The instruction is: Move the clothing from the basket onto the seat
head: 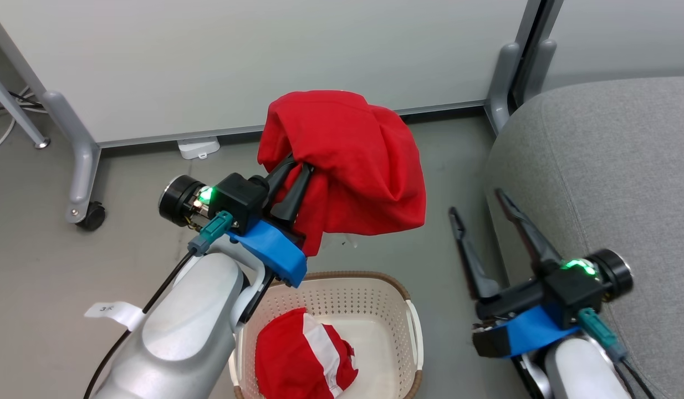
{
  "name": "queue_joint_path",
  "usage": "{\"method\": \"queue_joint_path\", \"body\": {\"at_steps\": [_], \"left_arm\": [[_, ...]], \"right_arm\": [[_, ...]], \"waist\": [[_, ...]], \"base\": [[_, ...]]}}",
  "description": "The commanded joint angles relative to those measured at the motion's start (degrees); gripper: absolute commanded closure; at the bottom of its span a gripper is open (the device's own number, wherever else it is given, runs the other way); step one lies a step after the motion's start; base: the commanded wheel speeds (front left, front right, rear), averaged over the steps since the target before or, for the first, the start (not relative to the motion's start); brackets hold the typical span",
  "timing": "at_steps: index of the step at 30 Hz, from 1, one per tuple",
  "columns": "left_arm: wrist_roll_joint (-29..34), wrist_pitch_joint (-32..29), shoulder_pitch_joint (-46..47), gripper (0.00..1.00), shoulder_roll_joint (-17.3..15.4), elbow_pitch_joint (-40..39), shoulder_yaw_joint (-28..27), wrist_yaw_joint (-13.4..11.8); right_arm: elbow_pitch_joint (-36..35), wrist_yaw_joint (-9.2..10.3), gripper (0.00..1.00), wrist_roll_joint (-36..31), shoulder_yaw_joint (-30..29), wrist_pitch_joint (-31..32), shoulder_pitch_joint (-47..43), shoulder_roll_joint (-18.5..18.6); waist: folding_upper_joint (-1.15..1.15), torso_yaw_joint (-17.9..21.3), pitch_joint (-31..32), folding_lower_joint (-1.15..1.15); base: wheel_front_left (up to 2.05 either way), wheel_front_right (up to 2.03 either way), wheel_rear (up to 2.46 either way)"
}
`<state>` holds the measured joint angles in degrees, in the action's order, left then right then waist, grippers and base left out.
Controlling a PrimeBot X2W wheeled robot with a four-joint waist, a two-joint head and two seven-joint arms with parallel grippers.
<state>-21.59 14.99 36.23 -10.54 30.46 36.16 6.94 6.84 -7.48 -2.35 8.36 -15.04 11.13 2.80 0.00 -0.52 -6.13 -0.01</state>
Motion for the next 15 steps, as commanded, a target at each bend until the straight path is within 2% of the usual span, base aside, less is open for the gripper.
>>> {"method": "queue_joint_path", "body": {"at_steps": [1,9,15], "left_arm": [[0.42,0.29,-0.09,1.0,-0.09,-0.17,-0.24,0.09],[0.63,0.29,1.47,1.0,0.82,-0.25,0.42,0.27],[1.4,0.29,2.35,1.0,2.35,-0.69,2.36,0.48]], "right_arm": [[-0.36,-0.03,0.0,-0.79,1.3,-0.22,1.26,0.45],[2.11,-0.03,0.0,-3.4,10.86,-0.22,8.38,3.51],[7.62,-0.03,0.0,-4.74,14.14,-0.21,13.24,4.52]], "waist": [[0.0,-0.02,-0.06,0.01],[0.0,-1.02,-0.93,0.01],[0.0,-2.41,-1.47,0.01]], "base": [[0.0,0.0,0.0],[0.0,0.0,0.0],[0.0,0.0,0.0]]}}
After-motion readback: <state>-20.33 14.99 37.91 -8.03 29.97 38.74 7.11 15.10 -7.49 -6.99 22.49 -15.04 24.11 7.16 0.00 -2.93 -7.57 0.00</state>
